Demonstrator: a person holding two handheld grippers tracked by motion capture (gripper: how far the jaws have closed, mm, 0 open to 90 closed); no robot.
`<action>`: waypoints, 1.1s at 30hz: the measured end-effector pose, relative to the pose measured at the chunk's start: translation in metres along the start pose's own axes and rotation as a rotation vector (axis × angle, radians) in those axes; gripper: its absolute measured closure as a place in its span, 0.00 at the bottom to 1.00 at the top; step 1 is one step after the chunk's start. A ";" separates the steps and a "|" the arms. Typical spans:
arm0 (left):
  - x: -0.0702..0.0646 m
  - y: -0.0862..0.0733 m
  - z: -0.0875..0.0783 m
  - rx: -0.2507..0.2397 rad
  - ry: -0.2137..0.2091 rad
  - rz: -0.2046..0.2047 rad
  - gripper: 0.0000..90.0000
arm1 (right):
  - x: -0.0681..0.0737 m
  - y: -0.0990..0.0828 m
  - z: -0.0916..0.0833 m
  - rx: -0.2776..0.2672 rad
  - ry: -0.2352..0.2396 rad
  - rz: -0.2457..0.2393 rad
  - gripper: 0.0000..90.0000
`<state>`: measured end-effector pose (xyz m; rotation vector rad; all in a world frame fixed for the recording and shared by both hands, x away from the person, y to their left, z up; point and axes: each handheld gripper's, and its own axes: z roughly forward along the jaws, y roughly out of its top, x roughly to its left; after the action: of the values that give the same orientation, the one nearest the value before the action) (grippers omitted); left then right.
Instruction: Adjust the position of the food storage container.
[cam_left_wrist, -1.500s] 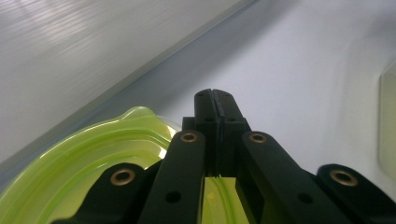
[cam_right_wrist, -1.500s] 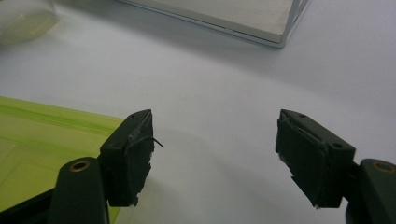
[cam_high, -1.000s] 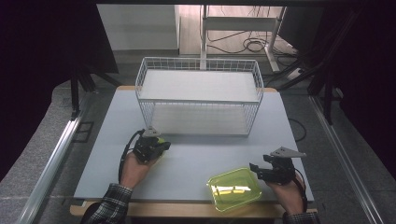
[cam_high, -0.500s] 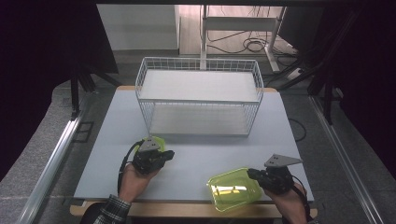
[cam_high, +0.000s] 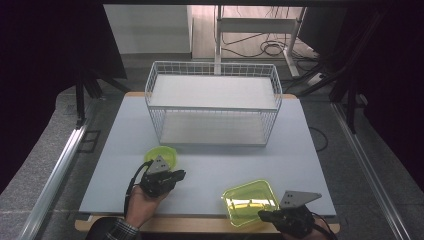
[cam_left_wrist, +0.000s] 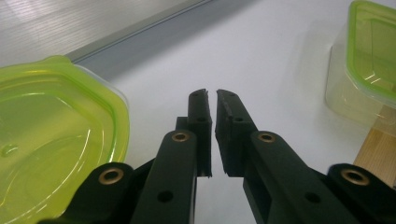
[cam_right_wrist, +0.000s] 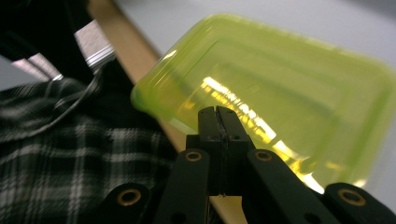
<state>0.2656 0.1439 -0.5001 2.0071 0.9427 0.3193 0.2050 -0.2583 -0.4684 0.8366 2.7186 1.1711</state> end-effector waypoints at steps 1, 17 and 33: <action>0.000 -0.001 0.000 0.000 0.000 -0.001 0.94 | 0.002 -0.002 0.001 0.011 0.007 -0.005 0.99; 0.002 -0.003 0.002 0.013 0.002 -0.004 0.94 | -0.017 0.012 0.031 0.018 -0.028 -0.025 0.99; 0.006 -0.006 0.000 0.033 0.022 0.004 0.94 | -0.043 0.061 0.060 0.034 -0.048 -0.013 0.99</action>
<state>0.2670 0.1500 -0.5058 2.0395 0.9637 0.3303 0.2850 -0.2068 -0.4749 0.8392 2.7078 1.0909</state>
